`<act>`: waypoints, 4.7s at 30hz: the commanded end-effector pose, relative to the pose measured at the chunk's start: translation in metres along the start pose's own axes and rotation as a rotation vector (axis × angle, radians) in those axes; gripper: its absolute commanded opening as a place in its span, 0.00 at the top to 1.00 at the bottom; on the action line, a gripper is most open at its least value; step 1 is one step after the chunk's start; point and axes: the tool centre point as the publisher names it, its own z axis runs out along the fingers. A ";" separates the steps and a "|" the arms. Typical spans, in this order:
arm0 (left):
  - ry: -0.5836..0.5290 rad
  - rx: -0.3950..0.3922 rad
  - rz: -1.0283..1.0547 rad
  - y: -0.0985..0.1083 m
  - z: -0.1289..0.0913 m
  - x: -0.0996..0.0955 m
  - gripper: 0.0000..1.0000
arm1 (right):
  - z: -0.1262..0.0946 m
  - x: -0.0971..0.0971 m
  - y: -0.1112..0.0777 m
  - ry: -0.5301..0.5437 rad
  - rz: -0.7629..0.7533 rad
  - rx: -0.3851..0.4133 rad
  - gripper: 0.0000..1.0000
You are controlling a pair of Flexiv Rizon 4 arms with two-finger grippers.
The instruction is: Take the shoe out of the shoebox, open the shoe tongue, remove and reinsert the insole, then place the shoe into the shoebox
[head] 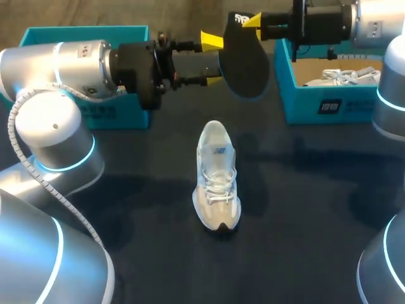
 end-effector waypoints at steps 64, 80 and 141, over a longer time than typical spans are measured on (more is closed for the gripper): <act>0.005 0.089 -0.095 -0.004 -0.014 0.005 1.00 | -0.085 -0.067 -0.064 0.067 -0.499 0.009 0.00; 0.017 0.091 -0.097 -0.009 -0.015 0.004 1.00 | -0.099 -0.070 -0.067 0.056 -0.475 0.012 0.00; 0.164 0.021 -1.498 -0.015 -0.025 0.017 1.00 | -0.117 -0.073 -0.065 0.037 -0.464 0.077 0.00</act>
